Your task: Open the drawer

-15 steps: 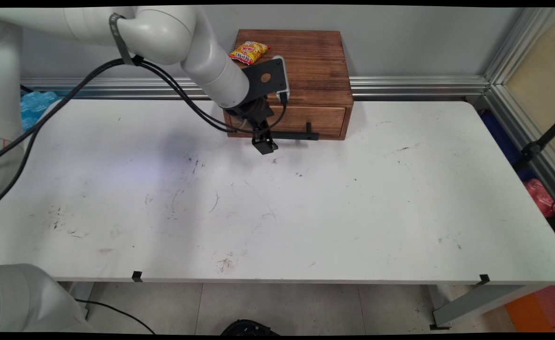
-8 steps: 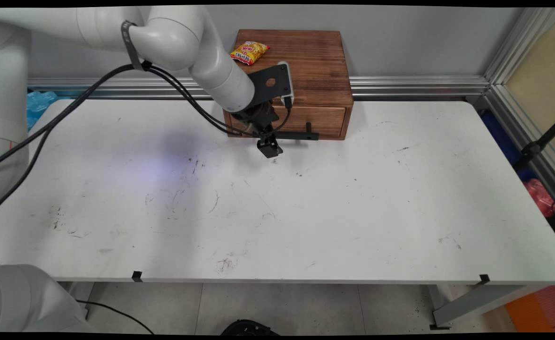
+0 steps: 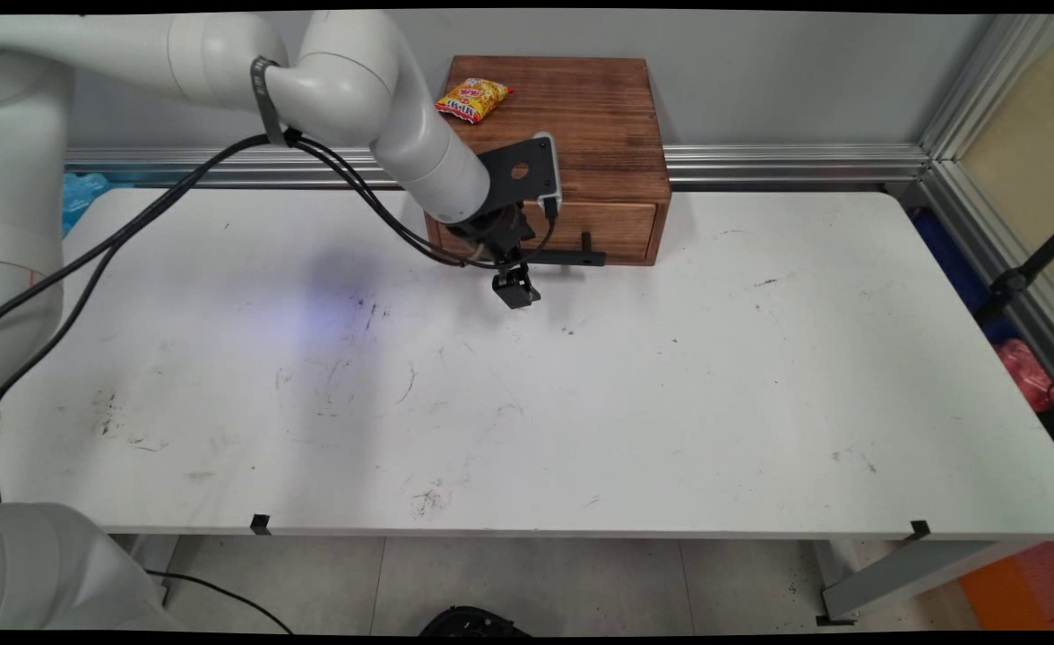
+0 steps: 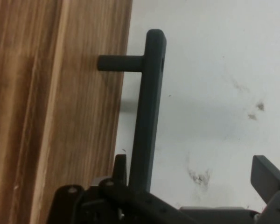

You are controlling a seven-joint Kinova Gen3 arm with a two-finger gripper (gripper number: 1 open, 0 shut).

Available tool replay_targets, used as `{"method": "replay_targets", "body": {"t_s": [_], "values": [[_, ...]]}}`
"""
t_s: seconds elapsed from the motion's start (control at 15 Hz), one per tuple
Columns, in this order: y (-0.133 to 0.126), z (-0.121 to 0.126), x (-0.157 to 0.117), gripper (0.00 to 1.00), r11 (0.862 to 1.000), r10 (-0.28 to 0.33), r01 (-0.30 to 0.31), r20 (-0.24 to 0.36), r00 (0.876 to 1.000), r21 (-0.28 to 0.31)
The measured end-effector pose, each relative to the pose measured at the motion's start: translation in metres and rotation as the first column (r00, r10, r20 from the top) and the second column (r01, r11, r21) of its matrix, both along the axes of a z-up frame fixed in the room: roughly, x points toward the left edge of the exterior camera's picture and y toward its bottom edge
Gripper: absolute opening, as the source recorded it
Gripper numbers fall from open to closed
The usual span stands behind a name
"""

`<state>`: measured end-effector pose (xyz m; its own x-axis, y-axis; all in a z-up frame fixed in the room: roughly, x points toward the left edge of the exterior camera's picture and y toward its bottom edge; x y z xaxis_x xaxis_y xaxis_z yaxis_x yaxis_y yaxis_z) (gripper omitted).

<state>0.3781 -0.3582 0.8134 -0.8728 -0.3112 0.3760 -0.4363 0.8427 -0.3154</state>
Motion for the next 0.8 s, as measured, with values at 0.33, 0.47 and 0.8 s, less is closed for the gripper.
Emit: {"method": "replay_targets", "body": {"t_s": [0.33,0.47,0.8], "values": [[-0.004,-0.007,0.001,1.0,1.0,-0.017,0.017,0.01,1.0,0.004],[-0.005,-0.01,0.002,1.0,1.0,-0.022,0.022,0.013,1.0,0.006],[-0.006,-0.014,0.004,1.0,1.0,-0.027,0.027,0.023,0.999,0.009]]}}
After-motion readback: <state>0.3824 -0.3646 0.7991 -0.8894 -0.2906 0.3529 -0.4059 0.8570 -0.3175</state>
